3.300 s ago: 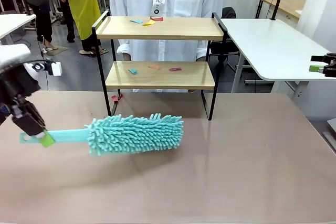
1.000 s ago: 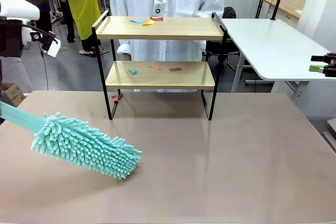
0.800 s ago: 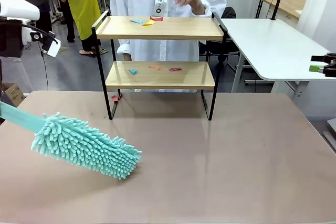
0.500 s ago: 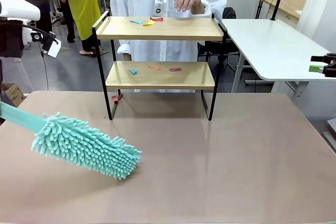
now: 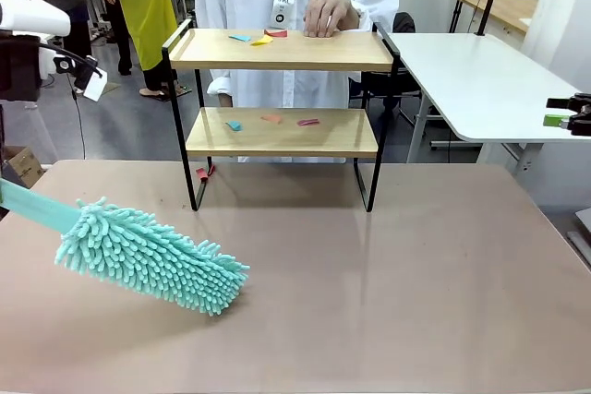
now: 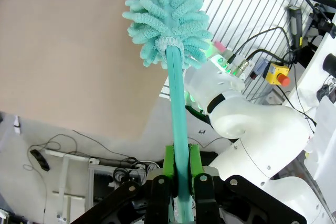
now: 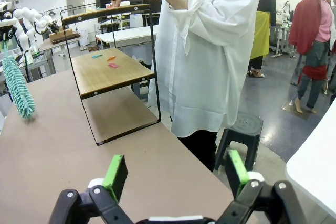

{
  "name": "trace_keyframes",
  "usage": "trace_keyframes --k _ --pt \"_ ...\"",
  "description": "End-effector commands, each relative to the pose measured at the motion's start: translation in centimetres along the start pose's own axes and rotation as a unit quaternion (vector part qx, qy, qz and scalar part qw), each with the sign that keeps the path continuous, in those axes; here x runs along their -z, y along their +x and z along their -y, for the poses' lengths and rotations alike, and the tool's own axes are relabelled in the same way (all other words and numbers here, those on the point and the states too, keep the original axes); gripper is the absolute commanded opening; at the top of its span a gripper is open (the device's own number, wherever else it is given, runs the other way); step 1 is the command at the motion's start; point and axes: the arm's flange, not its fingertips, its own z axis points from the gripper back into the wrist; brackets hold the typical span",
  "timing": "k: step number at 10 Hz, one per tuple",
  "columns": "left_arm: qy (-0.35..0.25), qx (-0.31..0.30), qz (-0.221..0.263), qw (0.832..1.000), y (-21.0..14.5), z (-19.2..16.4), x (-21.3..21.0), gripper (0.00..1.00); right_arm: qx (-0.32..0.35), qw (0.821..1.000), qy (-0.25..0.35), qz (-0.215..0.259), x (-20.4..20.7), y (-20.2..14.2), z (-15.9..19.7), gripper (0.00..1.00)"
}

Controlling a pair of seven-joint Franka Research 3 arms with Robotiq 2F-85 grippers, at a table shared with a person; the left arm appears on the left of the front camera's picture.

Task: Clean the shelf.
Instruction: Clean the specific section of the Shelf indicated by the human with the Duster.

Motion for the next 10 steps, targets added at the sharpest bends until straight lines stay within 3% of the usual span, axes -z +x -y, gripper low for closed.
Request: trace_keyframes --k 1,10 --pt "0.0 -0.002 0.009 1.0 -0.03 0.11 0.16 0.13 -0.002 1.0 -0.001 -0.001 0.16 0.24 0.0 1.0" --pt "0.0 -0.002 0.009 1.0 -0.03 0.11 0.16 0.13 -0.002 1.0 -0.001 -0.001 0.16 0.24 0.0 1.0"
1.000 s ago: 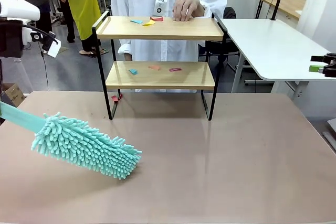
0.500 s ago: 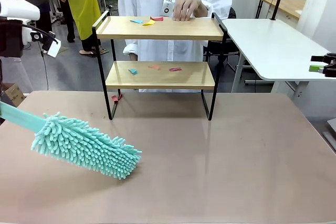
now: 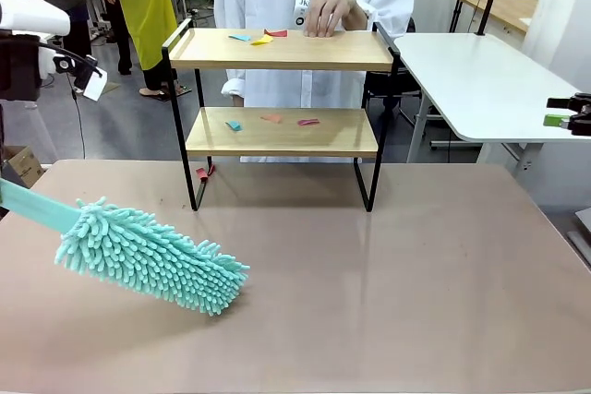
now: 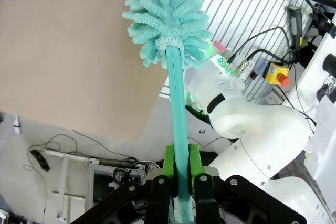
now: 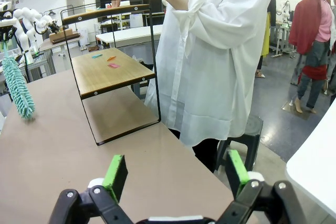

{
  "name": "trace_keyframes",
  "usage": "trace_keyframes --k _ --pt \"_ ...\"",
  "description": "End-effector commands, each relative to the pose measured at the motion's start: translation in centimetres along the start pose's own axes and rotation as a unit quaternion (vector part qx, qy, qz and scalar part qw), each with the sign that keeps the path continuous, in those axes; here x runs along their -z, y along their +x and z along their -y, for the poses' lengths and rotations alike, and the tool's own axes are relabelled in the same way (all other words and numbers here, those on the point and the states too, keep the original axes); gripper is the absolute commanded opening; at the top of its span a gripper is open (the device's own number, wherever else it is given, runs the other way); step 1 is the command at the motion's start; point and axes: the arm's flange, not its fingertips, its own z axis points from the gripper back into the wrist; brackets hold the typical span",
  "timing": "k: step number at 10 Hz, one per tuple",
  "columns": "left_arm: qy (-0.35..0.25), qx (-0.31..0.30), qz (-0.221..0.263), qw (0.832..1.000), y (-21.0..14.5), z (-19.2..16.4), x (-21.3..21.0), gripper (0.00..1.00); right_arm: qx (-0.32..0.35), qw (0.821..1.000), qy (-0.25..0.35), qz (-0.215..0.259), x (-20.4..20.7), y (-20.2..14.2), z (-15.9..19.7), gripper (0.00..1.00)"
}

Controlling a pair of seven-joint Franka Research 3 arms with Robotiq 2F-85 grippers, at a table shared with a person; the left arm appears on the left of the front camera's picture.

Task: Clean the shelf.
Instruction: Clean the specific section of the Shelf indicated by the human with the Duster.

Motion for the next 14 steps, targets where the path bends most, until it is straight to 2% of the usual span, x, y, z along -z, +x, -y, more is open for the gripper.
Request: trace_keyframes --k 1,5,6,7,9,11,14 --pt "0.0 -0.002 0.009 1.0 0.0 0.1 0.2 0.13 -0.002 1.0 -0.001 -0.001 0.2 0.2 0.0 1.0" --pt "0.0 0.0 0.0 1.0 0.0 0.0 0.0 0.13 -0.002 1.0 -0.001 -0.001 0.2 0.2 0.0 1.0" --pt "-0.008 0.021 0.041 0.999 -0.8 0.1 -0.5 0.13 -0.002 1.0 -0.001 -0.001 0.2 0.2 0.0 1.0" --pt "-0.026 0.02 0.065 0.997 -1.7 0.0 -1.3 0.13 -0.002 1.0 -0.001 -0.001 0.2 0.2 0.0 1.0" --pt "-0.039 0.068 0.116 0.99 -3.1 1.0 -3.0 0.13 -0.002 1.0 -0.001 -0.001 0.2 0.2 0.0 1.0" --pt "-0.062 0.113 0.196 0.972 -4.1 2.5 -5.7 0.13 -0.002 1.0 -0.001 -0.001 0.2 0.2 0.0 1.0" --pt "-0.097 0.146 0.309 0.935 -2.6 5.8 -10.0 0.13 -0.002 1.0 -0.001 -0.001 0.2 0.2 0.0 1.0"
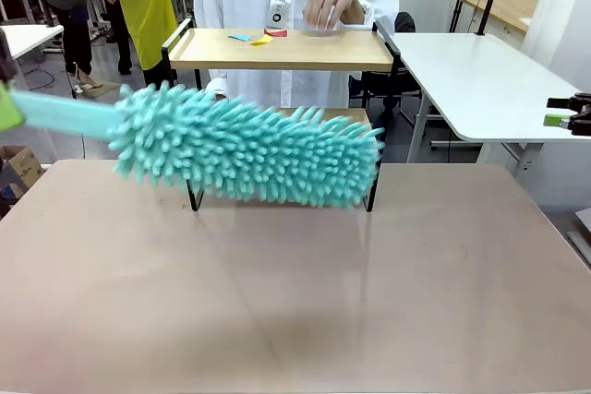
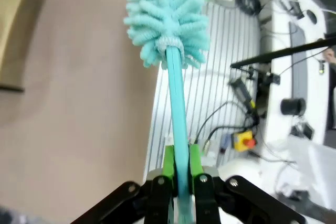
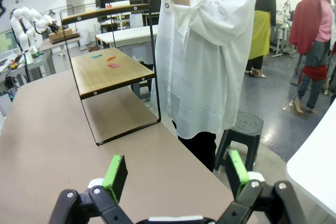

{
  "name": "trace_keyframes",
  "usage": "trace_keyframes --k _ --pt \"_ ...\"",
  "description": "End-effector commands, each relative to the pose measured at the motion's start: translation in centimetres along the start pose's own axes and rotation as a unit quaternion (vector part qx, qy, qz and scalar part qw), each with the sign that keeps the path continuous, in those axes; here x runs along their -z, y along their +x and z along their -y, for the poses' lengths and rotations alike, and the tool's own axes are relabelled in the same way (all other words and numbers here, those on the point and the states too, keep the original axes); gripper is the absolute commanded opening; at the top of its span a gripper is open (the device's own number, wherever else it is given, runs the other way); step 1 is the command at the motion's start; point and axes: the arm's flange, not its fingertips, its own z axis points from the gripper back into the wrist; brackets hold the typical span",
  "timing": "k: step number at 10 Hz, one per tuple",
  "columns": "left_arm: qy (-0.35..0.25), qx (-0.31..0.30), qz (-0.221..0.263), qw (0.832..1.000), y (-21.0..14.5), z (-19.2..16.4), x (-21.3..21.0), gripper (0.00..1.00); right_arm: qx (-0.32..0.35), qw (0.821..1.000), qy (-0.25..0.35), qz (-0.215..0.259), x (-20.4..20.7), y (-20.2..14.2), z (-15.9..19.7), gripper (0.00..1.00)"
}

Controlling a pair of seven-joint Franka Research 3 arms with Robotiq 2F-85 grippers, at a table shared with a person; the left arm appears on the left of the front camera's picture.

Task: Clean the shelf.
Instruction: Clean the specific section of the Shelf indicated by the human with the Duster.

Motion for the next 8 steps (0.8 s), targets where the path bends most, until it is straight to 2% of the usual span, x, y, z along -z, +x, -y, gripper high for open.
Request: trace_keyframes --k 1,2,3,5,6,8 --pt "-0.022 -0.004 0.085 0.996 3.7 1.5 -0.6 0.13 -0.002 1.0 -0.001 -0.001 0.1 0.2 0.0 1.0" --pt "-0.019 -0.009 0.115 0.993 5.8 2.7 -1.1 0.13 -0.002 1.0 -0.001 -0.001 0.1 0.2 0.0 1.0" --pt "0.003 -0.058 0.154 0.986 8.1 3.7 -1.7 0.13 -0.002 1.0 -0.001 -0.001 0.1 0.2 0.0 1.0" --pt "0.049 -0.167 0.217 0.961 12.5 4.8 -2.1 0.13 -0.002 1.0 -0.001 -0.001 0.1 0.2 0.0 1.0" --pt "0.065 -0.177 0.223 0.957 15.2 4.7 -1.9 0.13 -0.002 1.0 -0.001 -0.001 0.1 0.2 0.0 1.0" --pt "0.145 -0.268 0.237 0.922 20.1 3.5 -1.8 0.13 -0.002 1.0 -0.001 -0.001 0.1 0.2 0.0 1.0"
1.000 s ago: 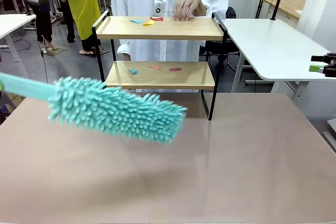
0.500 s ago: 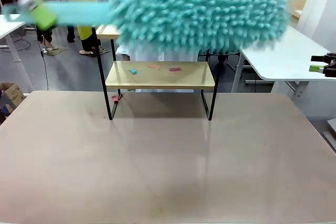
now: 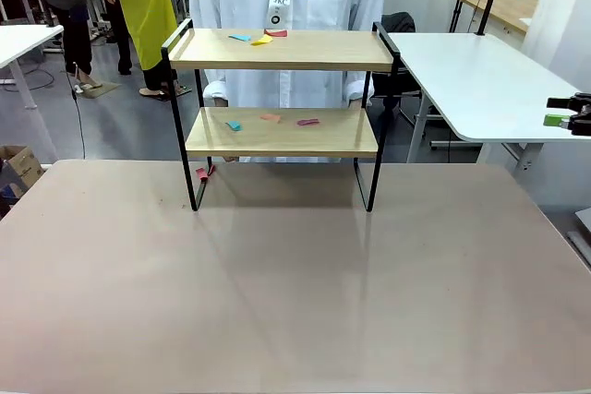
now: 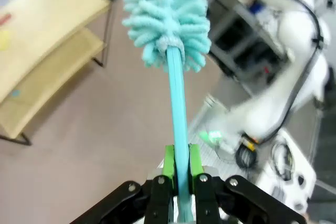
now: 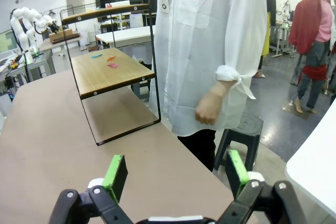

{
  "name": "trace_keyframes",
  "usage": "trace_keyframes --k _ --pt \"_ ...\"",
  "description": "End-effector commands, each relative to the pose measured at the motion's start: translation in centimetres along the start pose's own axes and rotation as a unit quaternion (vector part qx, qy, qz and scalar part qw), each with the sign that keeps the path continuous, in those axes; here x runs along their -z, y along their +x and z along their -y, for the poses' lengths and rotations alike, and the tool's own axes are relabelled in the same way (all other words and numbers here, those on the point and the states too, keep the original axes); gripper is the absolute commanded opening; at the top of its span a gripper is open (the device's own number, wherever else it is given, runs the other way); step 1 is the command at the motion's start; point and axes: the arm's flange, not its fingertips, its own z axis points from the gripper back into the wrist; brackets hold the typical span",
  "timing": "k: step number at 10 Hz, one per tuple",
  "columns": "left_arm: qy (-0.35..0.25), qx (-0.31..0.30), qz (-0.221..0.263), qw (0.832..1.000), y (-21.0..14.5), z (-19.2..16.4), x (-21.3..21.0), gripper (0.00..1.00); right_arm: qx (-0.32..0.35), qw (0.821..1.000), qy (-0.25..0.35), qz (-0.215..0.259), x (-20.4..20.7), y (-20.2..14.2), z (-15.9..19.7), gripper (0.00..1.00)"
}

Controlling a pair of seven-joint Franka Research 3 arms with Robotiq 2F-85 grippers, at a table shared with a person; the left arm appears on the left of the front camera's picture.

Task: Clean the shelf.
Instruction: Clean the specific section of the Shelf indicated by the human with the Duster.

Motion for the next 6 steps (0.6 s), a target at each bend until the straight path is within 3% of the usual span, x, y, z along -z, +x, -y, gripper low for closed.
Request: trace_keyframes --k 1,3,6 --pt "0.103 -0.058 0.026 0.993 4.4 1.1 2.2 0.13 -0.002 1.0 -0.001 -0.001 0.2 0.2 0.0 1.0" --pt "0.171 -0.106 0.055 0.978 7.7 1.7 5.6 0.13 -0.002 1.0 -0.001 -0.001 0.2 0.2 0.0 1.0" --pt "0.207 -0.144 0.05 0.966 11.1 0.6 11.4 0.13 -0.002 1.0 -0.001 -0.001 0.2 0.2 0.0 1.0"
